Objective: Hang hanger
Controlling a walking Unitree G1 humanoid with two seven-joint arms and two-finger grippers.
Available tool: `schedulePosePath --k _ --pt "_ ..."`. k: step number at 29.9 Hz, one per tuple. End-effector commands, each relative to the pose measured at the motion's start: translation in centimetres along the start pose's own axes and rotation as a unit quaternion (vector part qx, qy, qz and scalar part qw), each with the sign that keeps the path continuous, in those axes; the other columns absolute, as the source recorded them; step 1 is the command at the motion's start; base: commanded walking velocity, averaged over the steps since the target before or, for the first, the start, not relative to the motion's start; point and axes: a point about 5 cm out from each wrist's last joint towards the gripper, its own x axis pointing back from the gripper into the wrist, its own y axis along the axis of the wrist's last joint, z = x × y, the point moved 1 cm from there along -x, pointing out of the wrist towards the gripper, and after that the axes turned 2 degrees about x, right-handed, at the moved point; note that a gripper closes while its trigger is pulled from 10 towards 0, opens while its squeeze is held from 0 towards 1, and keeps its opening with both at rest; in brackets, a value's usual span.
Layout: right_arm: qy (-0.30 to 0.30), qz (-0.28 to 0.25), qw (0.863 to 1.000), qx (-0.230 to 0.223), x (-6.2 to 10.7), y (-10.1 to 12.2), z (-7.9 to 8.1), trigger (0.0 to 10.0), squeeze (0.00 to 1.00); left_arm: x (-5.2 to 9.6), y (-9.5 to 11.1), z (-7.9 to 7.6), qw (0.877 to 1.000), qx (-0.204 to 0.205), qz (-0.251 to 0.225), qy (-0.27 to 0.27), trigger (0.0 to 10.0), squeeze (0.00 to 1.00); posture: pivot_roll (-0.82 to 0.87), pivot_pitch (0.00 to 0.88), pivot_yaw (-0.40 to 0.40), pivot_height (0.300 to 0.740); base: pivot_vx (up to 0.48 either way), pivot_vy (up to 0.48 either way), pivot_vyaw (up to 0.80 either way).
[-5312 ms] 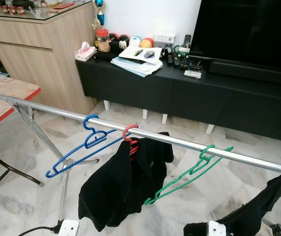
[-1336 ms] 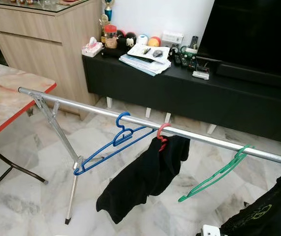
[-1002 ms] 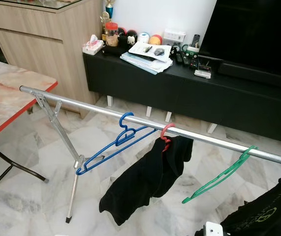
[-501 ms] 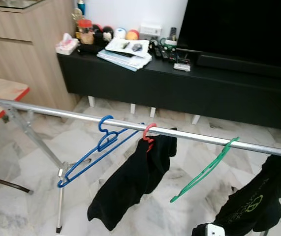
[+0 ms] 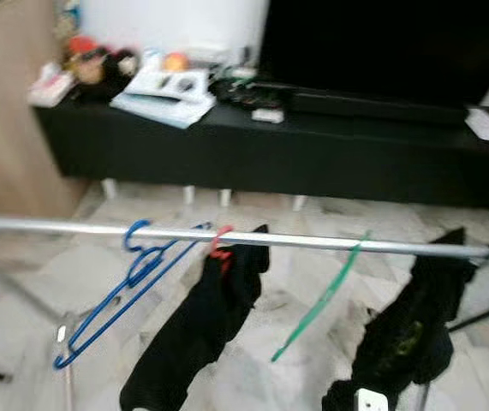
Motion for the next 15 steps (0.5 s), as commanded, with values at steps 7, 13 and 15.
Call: schedulePosePath --k 7,13,15 --pt "0.008 0.0 1.0 -0.006 -0.04 -0.05 0.63 10.0 0.0 0.28 -1.71 0.49 1.0 0.008 0.017 0.003 10.0 0.0 -0.03 0.105 -0.045 0.74 0.0 0.0 0.0" --pt "0.012 -0.002 1.0 -0.012 -0.02 -0.13 0.78 10.0 0.0 0.25 -1.39 0.5 1.0 0.014 0.009 0.002 10.0 0.0 -0.03 0.103 -0.041 0.74 0.0 0.0 0.0" --pt "0.014 0.001 1.0 -0.009 -0.02 -0.21 0.84 10.0 0.0 0.21 -1.15 0.42 1.0 0.015 0.005 0.002 10.0 0.0 -0.03 0.102 -0.039 0.74 0.0 0.0 0.0"
